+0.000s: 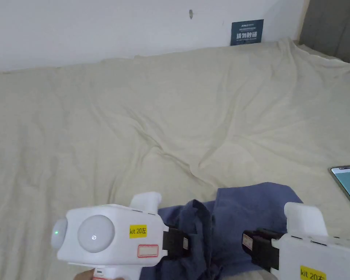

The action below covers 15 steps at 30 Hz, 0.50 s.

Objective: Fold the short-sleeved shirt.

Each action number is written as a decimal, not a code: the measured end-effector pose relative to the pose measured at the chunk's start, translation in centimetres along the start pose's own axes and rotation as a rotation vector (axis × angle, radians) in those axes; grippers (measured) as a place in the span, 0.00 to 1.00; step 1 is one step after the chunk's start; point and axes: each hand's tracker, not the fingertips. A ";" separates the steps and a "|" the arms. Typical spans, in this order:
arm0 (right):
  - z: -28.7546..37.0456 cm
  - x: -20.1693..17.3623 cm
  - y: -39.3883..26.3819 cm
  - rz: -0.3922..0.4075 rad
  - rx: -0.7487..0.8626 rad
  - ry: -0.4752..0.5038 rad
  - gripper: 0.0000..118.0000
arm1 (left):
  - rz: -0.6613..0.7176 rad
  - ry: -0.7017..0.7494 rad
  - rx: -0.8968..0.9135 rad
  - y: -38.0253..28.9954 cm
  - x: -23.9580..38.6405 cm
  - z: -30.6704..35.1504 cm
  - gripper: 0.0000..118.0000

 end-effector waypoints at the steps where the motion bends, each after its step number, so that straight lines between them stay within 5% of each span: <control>1: 0.3 0.0 -0.2 0.003 0.000 -0.003 0.00 | -0.003 0.010 -0.015 0.0 0.7 -0.7 0.00; 9: 1.8 0.4 -0.2 -0.006 0.028 -0.020 0.00 | -0.021 -0.104 0.003 -0.6 2.7 -0.4 0.00; 15: 2.0 -0.4 -0.1 0.008 0.041 -0.017 0.00 | 0.120 -0.116 0.179 -2.2 -1.6 6.7 0.00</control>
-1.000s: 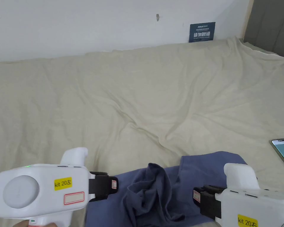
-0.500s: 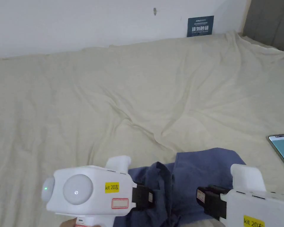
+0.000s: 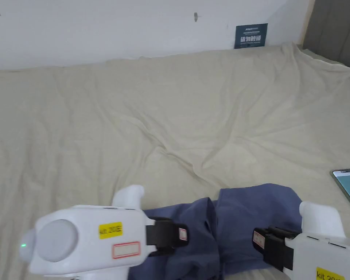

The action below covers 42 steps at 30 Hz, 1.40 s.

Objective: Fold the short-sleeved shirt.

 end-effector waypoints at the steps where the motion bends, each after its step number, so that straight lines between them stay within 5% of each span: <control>1: -0.1 -0.2 0.0 0.004 0.000 0.003 0.00 | 0.027 0.032 0.038 -0.1 -1.0 1.5 0.00; 7: -0.7 -2.0 -0.2 0.035 -0.013 0.021 0.00 | 0.208 0.075 0.112 -1.3 -7.8 7.4 0.03; 8: -0.9 -2.3 -0.2 0.039 -0.020 0.024 0.00 | 0.190 0.111 0.092 -1.8 -8.4 7.8 0.15; 9: -1.1 -2.6 -0.2 0.039 -0.025 0.024 0.00 | 0.189 0.127 0.097 -2.3 -8.8 8.1 0.49; 11: -1.4 -3.1 -0.2 0.044 -0.033 0.023 0.00 | 0.197 0.116 0.098 -2.9 -9.5 7.8 0.99; 18: -1.9 -4.1 0.0 0.072 -0.052 0.020 0.00 | 0.422 -0.132 0.133 -1.8 -12.2 5.6 1.00; 37: -3.5 -2.7 0.6 0.049 -0.087 -0.013 0.00 | 0.424 -0.285 -0.036 0.1 -13.6 -1.2 0.98; 38: -3.6 -2.6 0.6 0.048 -0.088 -0.012 0.00 | 0.393 -0.271 -0.056 0.1 -13.4 -1.1 0.92; 41: -3.6 -2.5 0.7 0.046 -0.090 -0.018 0.00 | 0.351 -0.131 -0.033 0.3 -12.9 0.2 0.17; 42: -3.6 -2.4 0.7 0.045 -0.090 -0.018 0.00 | 0.359 -0.066 -0.028 0.1 -13.1 0.4 0.14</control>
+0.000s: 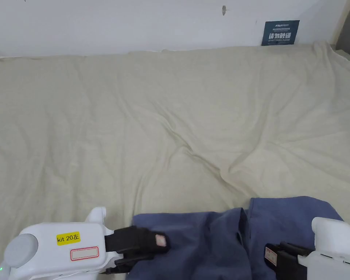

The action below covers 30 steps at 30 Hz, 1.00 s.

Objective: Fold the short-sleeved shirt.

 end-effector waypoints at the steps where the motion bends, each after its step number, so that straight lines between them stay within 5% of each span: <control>1: -0.1 0.1 0.0 -0.005 0.000 0.000 0.00 | 0.029 0.043 0.003 0.1 -0.6 0.0 0.14; 3: -0.1 0.2 0.0 -0.018 -0.003 0.001 0.00 | 0.110 -0.082 -0.008 -0.5 -1.6 -0.1 0.14; 10: 0.5 0.1 0.2 -0.011 0.009 -0.012 0.00 | 0.033 -0.034 0.029 -0.5 -0.5 2.0 0.14; 30: 0.9 -0.3 -0.2 -0.007 0.016 0.013 0.00 | 0.113 0.063 0.256 -2.5 -3.8 12.5 0.14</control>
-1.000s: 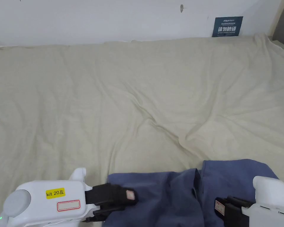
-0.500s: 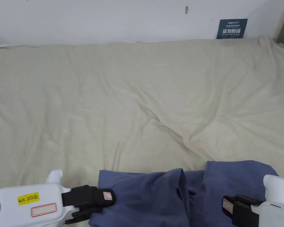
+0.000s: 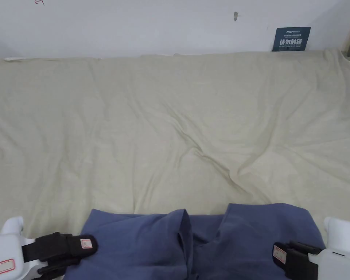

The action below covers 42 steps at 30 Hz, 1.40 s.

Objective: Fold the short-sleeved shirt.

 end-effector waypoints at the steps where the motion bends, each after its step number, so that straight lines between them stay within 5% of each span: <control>1: 0.1 0.3 0.0 -0.004 0.003 -0.001 0.00 | -0.002 0.012 0.010 0.0 0.1 0.5 0.14; 5: 0.5 1.3 0.1 -0.017 0.014 -0.006 0.00 | 0.002 0.027 0.040 -0.5 1.9 1.5 0.14; 12: 1.7 3.5 0.1 -0.041 0.049 -0.025 0.00 | -0.292 0.005 -0.027 -1.6 12.8 -1.5 0.14; 20: 3.6 7.3 -0.3 -0.106 0.092 -0.031 0.00 | -0.582 -0.011 -0.285 -4.7 24.0 -15.8 0.14; 29: 6.0 11.6 -1.7 -0.206 0.116 -0.070 0.00 | -0.606 0.026 -0.489 -10.4 26.1 -27.0 0.14; 33: 6.0 12.3 -1.9 -0.218 0.108 -0.089 0.00 | -0.583 0.021 -0.497 -10.2 25.4 -27.2 0.36; 36: 5.9 12.3 -2.0 -0.218 0.104 -0.087 0.00 | -0.549 -0.073 -0.500 -10.1 25.9 -25.8 1.00; 42: 5.7 11.2 -1.6 -0.188 0.105 -0.071 0.00 | -0.656 -0.065 -0.404 -8.8 26.9 -21.4 1.00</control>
